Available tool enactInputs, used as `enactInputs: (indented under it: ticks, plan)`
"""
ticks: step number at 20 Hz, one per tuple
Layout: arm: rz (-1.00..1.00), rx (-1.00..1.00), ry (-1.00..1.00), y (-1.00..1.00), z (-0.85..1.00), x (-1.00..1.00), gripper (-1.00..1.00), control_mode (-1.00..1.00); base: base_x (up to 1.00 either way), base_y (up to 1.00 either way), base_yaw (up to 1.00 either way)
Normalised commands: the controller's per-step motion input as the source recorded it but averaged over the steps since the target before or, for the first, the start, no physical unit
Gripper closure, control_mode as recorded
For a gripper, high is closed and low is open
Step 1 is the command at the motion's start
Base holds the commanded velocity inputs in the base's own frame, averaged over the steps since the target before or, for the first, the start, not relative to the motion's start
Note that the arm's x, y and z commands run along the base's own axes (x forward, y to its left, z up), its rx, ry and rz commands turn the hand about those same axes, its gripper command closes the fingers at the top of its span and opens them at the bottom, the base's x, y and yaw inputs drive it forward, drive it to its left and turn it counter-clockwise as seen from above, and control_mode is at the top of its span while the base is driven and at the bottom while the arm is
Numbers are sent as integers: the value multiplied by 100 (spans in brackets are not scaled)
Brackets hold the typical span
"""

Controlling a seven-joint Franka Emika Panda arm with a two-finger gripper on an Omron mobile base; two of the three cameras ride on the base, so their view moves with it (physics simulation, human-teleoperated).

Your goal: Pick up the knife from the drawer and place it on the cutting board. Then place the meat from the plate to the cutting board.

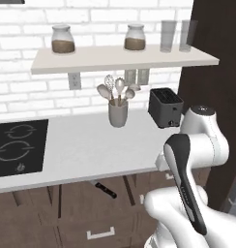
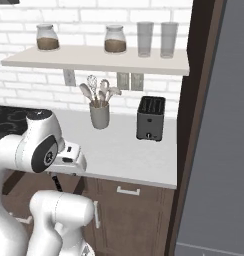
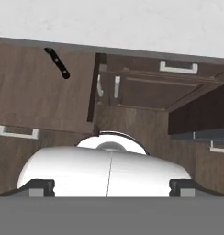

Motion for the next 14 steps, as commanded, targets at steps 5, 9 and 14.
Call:
enactInputs:
  ticks: [5,9,14]
  plan:
    - [0,0,0,0,0,0,-100,100,-69,1,7]
    - [0,0,0,0,0,0,-100,100,-71,0,24]
    - [0,0,0,0,0,0,-100,100,-32,-6,41]
